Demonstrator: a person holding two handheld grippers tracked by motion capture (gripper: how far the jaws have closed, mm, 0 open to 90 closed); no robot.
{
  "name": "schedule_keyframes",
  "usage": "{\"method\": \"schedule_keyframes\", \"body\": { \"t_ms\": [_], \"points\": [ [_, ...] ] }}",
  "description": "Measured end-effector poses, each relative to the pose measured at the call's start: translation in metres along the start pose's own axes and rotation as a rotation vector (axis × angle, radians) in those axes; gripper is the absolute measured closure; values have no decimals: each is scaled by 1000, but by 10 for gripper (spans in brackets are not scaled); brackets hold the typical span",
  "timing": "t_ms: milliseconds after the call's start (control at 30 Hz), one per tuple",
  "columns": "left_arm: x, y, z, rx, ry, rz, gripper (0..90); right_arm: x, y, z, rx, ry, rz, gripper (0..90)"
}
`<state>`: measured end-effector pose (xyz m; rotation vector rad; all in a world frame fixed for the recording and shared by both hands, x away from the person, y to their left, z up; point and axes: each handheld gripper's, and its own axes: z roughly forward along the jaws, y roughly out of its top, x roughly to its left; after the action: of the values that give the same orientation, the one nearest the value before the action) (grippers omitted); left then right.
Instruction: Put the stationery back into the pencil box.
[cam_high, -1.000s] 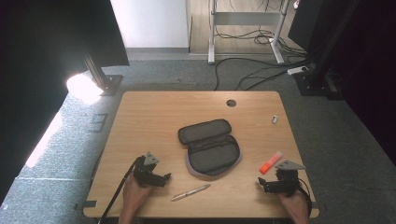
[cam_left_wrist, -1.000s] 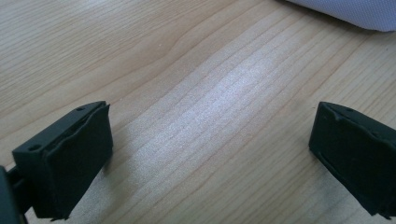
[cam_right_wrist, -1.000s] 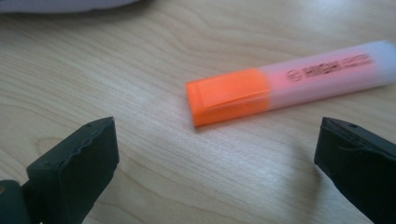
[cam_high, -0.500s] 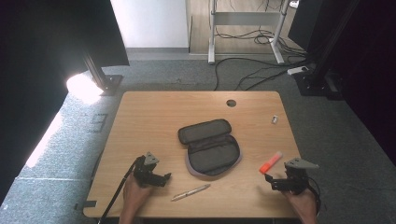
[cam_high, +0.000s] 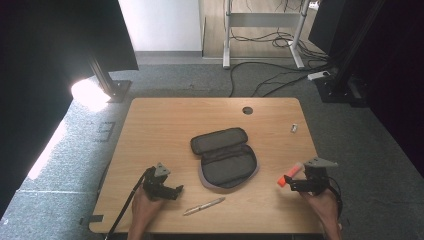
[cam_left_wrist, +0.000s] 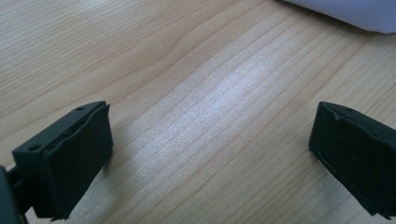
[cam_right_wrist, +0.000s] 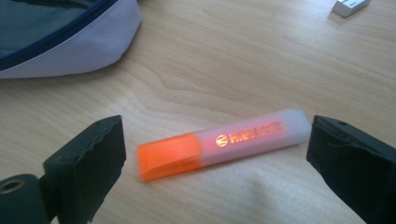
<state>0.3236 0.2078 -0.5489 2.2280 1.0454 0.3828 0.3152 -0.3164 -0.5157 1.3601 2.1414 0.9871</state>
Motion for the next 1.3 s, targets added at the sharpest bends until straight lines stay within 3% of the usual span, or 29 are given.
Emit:
{"method": "schedule_keyframes", "body": {
  "t_ms": [733,933,1300],
  "points": [
    [0,0,0,0,1,0,0,-30,34,36,21,-52,2,191],
    [0,0,0,0,1,-1,0,-45,45,47,15,-66,25,261],
    [0,0,0,0,0,-1,0,-57,58,64,24,-71,24,370]
  ]
}}
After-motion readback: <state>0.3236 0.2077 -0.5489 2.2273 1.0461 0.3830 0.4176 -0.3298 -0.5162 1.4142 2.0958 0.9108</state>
